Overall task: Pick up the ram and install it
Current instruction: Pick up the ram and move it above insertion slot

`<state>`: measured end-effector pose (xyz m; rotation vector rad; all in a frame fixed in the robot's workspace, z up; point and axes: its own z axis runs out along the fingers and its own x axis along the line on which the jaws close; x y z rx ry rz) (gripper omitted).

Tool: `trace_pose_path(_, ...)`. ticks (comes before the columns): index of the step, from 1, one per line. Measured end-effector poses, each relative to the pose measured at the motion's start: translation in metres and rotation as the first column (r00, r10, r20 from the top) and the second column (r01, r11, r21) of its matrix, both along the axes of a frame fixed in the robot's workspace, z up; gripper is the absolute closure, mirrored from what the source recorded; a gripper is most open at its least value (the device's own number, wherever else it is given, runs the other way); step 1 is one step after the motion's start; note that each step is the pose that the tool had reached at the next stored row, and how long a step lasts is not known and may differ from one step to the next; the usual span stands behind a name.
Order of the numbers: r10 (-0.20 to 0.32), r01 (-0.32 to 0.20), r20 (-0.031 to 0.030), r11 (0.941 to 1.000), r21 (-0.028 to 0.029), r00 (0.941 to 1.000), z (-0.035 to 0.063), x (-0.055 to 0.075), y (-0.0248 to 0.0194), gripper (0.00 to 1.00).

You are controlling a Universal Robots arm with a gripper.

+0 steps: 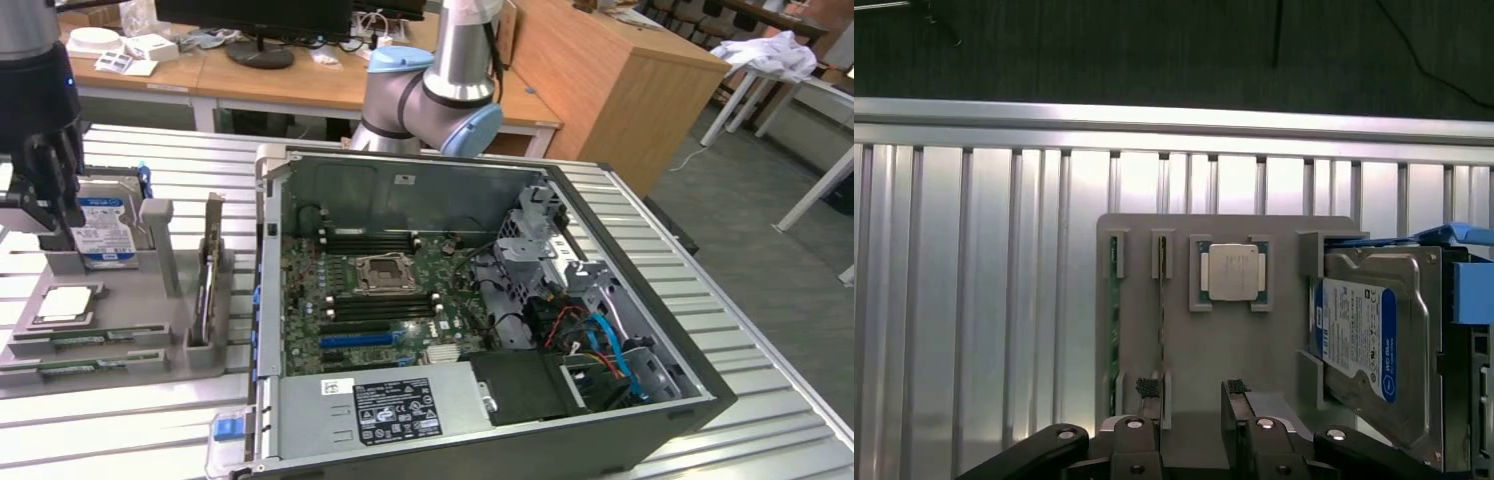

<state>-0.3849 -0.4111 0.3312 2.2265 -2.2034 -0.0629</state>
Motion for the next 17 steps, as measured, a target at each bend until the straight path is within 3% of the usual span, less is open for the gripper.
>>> trace_pose_path(17, 0.0, 0.0, 0.0, 1.0, 0.0, 1.0, -0.0179, 0.0, 0.0, 0.63)
